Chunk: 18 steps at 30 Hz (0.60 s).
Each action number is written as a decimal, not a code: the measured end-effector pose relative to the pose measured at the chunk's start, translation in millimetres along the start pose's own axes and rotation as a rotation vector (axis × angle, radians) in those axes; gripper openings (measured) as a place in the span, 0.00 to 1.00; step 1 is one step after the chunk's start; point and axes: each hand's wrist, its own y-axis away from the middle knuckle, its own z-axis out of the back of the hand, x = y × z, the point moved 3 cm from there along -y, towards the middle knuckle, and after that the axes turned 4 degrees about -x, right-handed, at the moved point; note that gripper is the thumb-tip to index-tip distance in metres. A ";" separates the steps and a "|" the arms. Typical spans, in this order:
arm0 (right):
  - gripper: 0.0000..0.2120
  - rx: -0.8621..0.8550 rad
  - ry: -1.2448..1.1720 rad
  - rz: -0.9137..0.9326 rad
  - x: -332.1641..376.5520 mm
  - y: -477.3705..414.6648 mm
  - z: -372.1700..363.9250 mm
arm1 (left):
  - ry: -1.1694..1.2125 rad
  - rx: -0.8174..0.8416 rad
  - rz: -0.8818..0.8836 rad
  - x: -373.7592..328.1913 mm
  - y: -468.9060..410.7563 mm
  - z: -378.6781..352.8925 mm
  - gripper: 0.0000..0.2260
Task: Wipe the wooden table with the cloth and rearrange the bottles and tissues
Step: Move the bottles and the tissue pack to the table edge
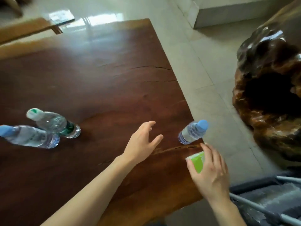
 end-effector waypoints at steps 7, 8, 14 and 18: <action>0.19 0.031 -0.317 0.491 114.9 -10.9 -12.7 | 0.043 -0.278 0.253 70.7 86.9 95.1 0.15; 0.17 0.068 -0.359 0.541 132.9 -12.9 -17.8 | 0.053 -0.340 0.302 80.5 100.0 107.4 0.13; 0.09 0.190 -0.552 0.717 231.7 -15.6 -51.7 | 0.035 -0.676 0.570 136.5 171.2 164.7 0.04; 0.11 0.288 -0.629 0.717 286.3 -12.3 -80.8 | 0.034 -0.833 0.666 173.2 190.8 190.8 0.03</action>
